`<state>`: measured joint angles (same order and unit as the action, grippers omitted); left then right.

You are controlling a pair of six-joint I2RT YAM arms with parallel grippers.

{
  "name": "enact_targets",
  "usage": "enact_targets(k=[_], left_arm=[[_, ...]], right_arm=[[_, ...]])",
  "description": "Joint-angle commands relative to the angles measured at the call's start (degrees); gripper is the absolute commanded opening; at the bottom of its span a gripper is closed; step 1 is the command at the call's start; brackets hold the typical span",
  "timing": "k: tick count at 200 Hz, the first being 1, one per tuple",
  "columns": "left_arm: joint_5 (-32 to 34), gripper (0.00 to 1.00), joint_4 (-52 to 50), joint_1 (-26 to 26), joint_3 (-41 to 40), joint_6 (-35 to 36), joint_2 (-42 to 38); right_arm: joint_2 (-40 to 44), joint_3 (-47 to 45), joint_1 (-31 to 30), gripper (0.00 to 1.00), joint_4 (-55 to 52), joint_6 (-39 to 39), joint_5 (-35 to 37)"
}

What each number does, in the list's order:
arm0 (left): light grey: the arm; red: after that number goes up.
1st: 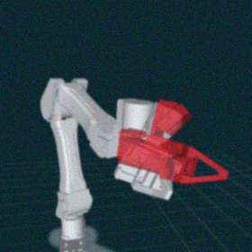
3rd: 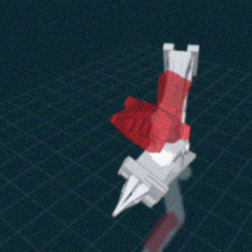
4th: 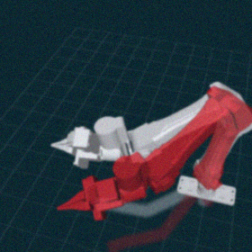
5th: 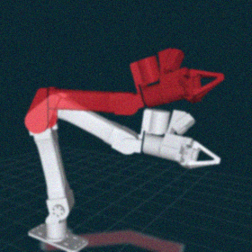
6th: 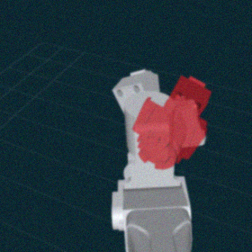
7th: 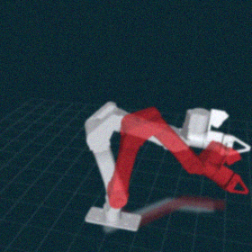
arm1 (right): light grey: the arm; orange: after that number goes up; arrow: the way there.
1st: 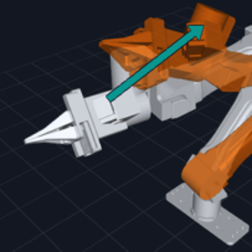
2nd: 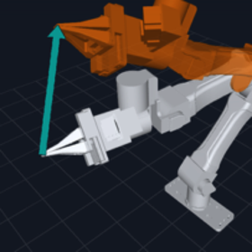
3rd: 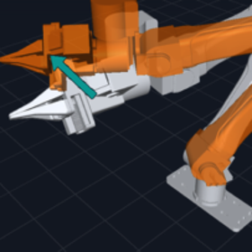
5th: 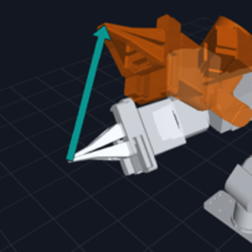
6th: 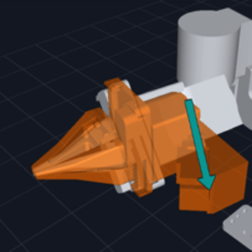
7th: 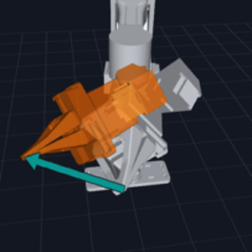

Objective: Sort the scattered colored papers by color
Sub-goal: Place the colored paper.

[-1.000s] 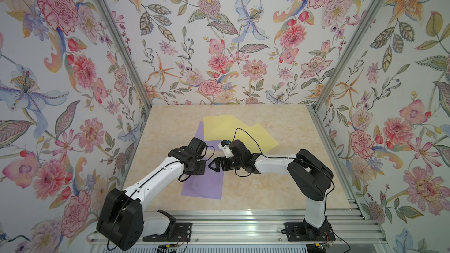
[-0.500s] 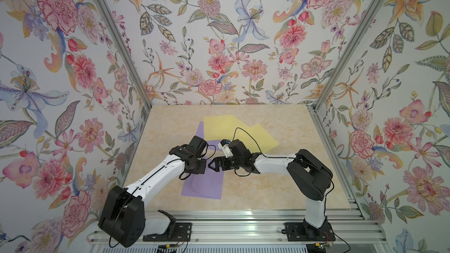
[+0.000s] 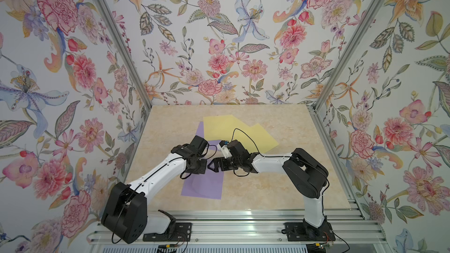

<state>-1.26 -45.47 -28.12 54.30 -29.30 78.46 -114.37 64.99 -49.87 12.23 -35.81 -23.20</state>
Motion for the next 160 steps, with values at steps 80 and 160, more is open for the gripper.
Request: enact_targets(k=[80,160], left_arm=[[6.65,0.72,-3.30,0.43,3.35,1.63,-0.45],[6.98,0.97,17.98,13.31,8.36,-1.54,8.62]], right_arm=[[-1.18,1.16,-0.46,1.00,-4.49,0.46,1.08],[-0.72,8.03,0.75,1.00,-12.06,3.15,2.42]])
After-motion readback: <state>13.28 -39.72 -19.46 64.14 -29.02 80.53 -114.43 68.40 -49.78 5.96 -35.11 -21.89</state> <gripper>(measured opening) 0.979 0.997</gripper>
